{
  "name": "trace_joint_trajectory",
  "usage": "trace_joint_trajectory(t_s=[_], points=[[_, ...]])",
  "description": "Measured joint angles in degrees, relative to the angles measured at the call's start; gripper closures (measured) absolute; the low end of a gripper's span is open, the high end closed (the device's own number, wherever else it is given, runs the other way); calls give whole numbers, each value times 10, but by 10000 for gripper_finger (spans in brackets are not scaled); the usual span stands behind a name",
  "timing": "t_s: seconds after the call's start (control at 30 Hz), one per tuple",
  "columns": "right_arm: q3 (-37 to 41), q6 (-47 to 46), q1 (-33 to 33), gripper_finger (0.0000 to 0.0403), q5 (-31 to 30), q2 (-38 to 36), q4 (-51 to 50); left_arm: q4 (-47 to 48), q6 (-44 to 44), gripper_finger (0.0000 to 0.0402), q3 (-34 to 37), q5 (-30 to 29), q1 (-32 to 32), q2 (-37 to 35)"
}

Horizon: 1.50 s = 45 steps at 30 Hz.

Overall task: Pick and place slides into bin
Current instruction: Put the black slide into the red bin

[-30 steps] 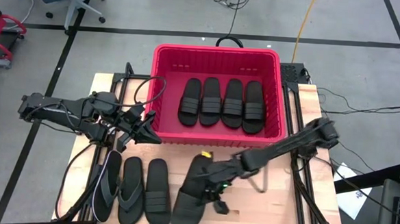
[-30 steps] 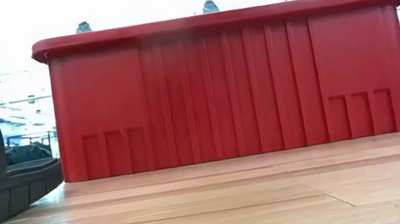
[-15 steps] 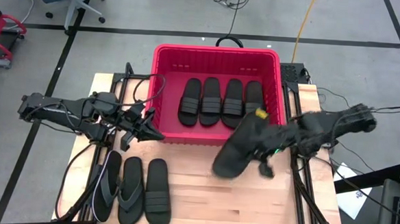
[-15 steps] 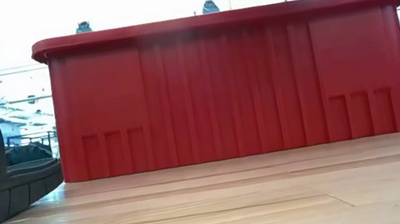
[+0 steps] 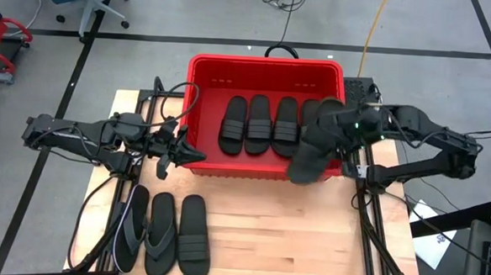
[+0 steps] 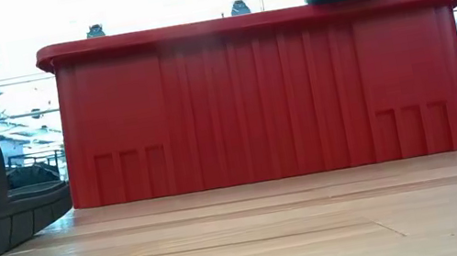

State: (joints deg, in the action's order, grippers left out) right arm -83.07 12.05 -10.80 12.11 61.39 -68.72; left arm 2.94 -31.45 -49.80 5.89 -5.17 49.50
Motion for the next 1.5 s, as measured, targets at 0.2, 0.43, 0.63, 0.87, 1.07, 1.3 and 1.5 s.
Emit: trace_joint_trajectory(t_s=[0.2,0.43,0.63,0.87,1.07,1.3,1.5], points=[[0,80,-78,399,-49,12,119,4,48,396,0,0,6,0],[0,131,-146,399,-78,35,138,28,164,396,0,-1,42,0],[0,214,-212,399,21,69,20,59,196,396,0,-1,77,0],[0,356,-271,399,61,147,-130,79,150,396,0,-1,107,0],[0,443,-309,399,61,219,-161,74,123,396,0,-8,132,0],[0,483,-339,399,71,268,-131,74,86,396,0,-32,153,0],[0,485,-371,399,92,291,-108,74,81,396,0,-34,156,0]])
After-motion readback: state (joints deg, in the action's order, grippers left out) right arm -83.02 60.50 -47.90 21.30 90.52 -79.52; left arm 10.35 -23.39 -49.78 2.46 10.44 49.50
